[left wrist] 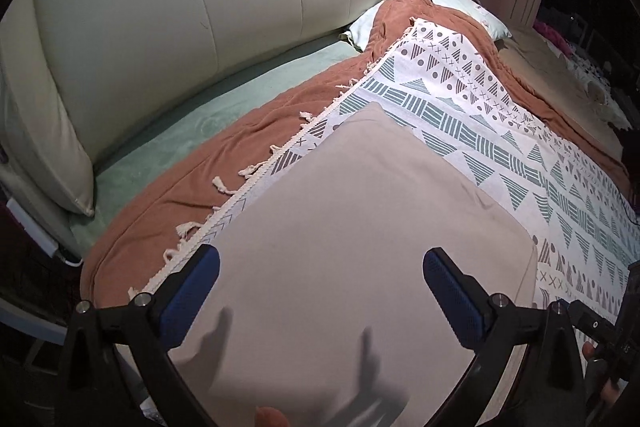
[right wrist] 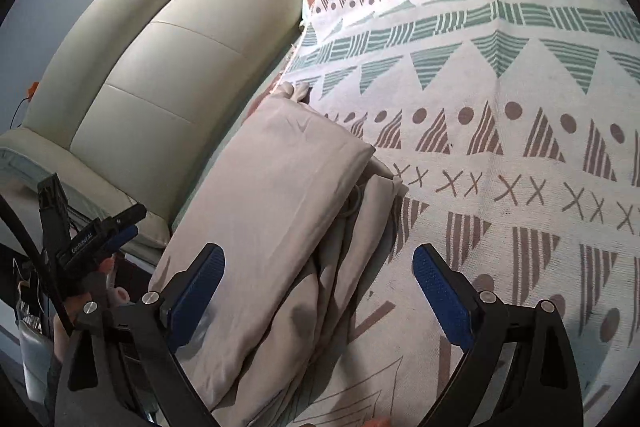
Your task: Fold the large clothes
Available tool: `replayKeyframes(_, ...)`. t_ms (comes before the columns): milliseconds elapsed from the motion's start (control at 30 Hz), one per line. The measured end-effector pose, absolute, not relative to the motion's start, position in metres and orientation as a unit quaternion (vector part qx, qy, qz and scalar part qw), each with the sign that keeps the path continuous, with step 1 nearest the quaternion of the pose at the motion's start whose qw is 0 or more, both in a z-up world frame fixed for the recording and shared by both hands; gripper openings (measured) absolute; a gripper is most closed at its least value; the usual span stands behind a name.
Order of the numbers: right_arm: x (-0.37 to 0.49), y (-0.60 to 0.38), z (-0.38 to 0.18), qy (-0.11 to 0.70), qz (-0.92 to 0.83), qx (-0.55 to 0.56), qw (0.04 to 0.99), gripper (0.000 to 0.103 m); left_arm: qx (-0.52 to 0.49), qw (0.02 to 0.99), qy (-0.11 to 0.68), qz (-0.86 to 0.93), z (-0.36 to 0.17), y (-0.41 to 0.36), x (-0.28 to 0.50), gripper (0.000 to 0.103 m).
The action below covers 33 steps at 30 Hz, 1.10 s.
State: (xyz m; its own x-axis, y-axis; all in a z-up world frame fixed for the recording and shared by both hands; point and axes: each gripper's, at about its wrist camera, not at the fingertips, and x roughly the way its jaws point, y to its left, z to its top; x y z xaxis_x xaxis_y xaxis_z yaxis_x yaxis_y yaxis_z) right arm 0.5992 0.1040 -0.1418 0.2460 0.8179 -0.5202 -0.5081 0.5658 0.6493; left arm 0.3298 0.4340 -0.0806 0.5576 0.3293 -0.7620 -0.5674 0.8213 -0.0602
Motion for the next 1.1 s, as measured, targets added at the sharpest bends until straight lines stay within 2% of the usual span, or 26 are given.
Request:
replayKeyframes(267,0.549,0.055,-0.093,0.401,0.423,0.129,0.802,0.095,-0.166,0.892,0.333,0.256,-0.039,0.399,0.268,0.103)
replayKeyframes(733,0.428,-0.048,-0.009,0.328,0.412,0.056,0.848,0.096,-0.131,0.929,0.250,0.241,0.017,0.289,0.159,0.103)
replayKeyframes(1100,0.347,-0.121,0.018,0.327,0.413,0.041,0.849,0.096,-0.125,0.930,0.265,0.223,0.029,0.228,0.099,0.103)
